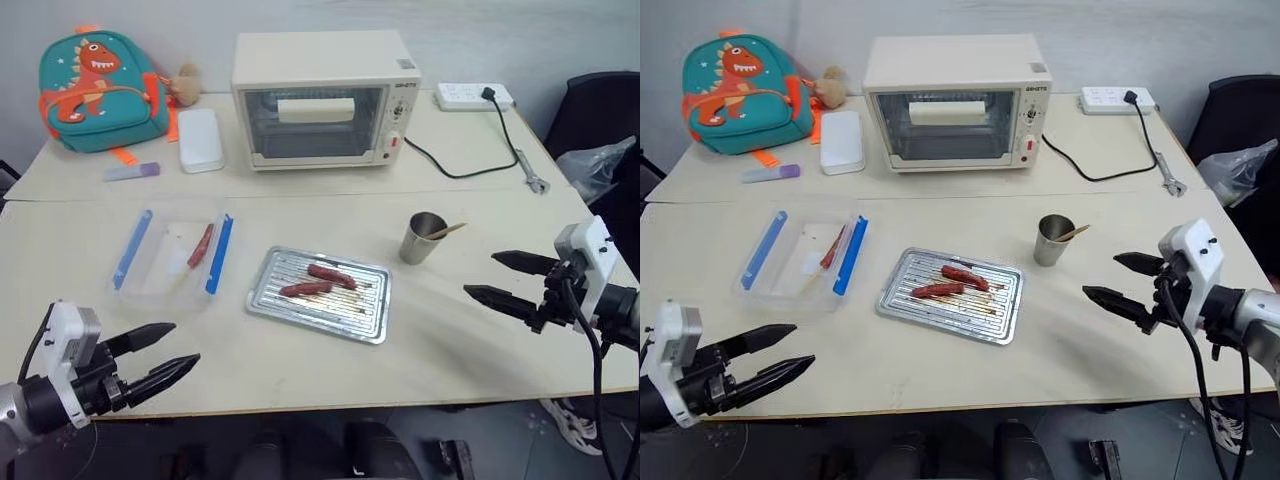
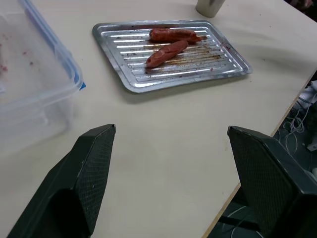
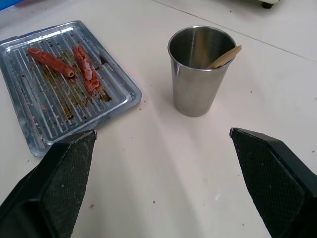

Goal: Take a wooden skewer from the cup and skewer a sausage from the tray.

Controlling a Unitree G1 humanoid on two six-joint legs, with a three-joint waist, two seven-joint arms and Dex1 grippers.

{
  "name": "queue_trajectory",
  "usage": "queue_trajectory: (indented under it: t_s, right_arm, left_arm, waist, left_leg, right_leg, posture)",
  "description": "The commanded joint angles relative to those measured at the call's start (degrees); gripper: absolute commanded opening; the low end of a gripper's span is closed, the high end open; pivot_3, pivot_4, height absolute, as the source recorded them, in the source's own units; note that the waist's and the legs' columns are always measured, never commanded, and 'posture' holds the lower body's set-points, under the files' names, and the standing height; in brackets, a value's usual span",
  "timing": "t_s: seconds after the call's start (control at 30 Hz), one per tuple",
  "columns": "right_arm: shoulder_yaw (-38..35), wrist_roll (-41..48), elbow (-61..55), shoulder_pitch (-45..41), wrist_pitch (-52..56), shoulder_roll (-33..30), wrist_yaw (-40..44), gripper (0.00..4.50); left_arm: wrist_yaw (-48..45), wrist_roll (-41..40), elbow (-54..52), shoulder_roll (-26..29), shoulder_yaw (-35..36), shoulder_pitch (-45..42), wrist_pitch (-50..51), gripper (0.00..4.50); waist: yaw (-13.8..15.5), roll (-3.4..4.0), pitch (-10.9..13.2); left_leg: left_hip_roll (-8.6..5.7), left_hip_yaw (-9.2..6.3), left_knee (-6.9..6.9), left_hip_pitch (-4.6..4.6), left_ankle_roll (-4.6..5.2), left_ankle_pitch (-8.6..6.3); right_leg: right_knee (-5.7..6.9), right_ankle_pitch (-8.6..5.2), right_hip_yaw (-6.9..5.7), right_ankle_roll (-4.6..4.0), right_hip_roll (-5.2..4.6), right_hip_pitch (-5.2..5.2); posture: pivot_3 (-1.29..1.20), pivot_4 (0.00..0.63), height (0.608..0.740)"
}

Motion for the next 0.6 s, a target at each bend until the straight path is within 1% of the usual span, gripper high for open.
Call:
queue_trajectory:
  t_s: [0.03,0.2,0.4,0.47,0.5,0.53,0.6]
  right_arm:
    - [0.49,-0.24,0.20,-0.77,-1.53,0.17,-0.34,4.50]
    - [1.79,-1.44,0.18,-0.24,-2.57,0.53,-1.28,4.50]
    - [2.01,-1.33,-1.05,0.89,-1.65,2.34,-4.29,4.50]
    - [1.49,0.03,-1.51,1.14,-0.44,3.38,-5.46,4.50]
    - [1.55,-0.23,-1.80,1.36,-0.46,3.71,-6.23,4.50]
    - [1.71,-0.65,-2.10,1.55,-0.61,4.09,-7.01,4.50]
    - [1.57,-0.05,-2.61,0.48,-0.21,6.69,-10.29,4.50]
  left_arm:
    - [1.10,1.91,-1.52,-0.41,-0.53,-0.38,-2.25,3.82]
    - [3.87,2.72,-1.26,-1.63,-2.32,-2.35,-2.78,3.82]
    - [4.43,3.23,-2.69,-2.44,-4.74,-1.46,-3.17,3.82]
    - [3.51,2.12,-3.02,-2.54,-5.18,-0.77,-2.89,4.17]
    - [3.95,2.54,-3.12,-2.69,-5.70,-0.92,-3.06,4.27]
    - [4.39,2.96,-3.29,-2.82,-6.34,-1.19,-3.23,4.47]
    - [4.52,2.13,-4.08,-2.91,-8.46,-2.69,-3.15,4.47]
  waist:
    - [-0.04,0.00,0.00]
    - [-0.11,0.00,-0.01]
    - [-0.15,0.00,-0.01]
    - [-0.15,0.00,-0.01]
    - [-0.15,0.00,-0.01]
    - [-0.14,0.00,-0.01]
    - [-0.14,0.00,-0.01]
  left_leg:
    - [-0.01,0.00,0.00,0.00,0.01,0.00]
    - [0.00,0.00,-0.01,0.01,0.02,-0.01]
    - [0.01,0.00,-0.01,0.02,0.01,-0.01]
    - [0.01,0.00,-0.01,0.02,0.01,-0.01]
    - [0.01,0.00,-0.01,0.02,0.01,-0.01]
    - [0.01,0.00,-0.01,0.02,0.01,-0.01]
    - [0.00,0.01,0.00,0.02,0.01,-0.01]
  right_leg:
    - [-0.01,0.00,0.00,0.00,-0.01,0.01]
    - [0.01,0.00,0.00,0.01,0.01,0.02]
    - [0.02,0.01,0.00,0.01,0.01,0.02]
    - [0.02,0.01,0.01,0.01,0.01,0.02]
    - [0.02,0.01,0.01,0.01,0.01,0.02]
    - [0.02,0.01,0.01,0.01,0.01,0.02]
    - [0.03,0.01,0.01,0.01,0.01,0.02]
  posture:
    - [0.00,0.150,0.740]
    - [0.00,0.150,0.740]
    - [0.00,0.150,0.740]
    - [0.00,0.150,0.740]
    - [0.00,0.150,0.740]
    - [0.00,0.150,0.740]
    - [0.00,0.150,0.740]
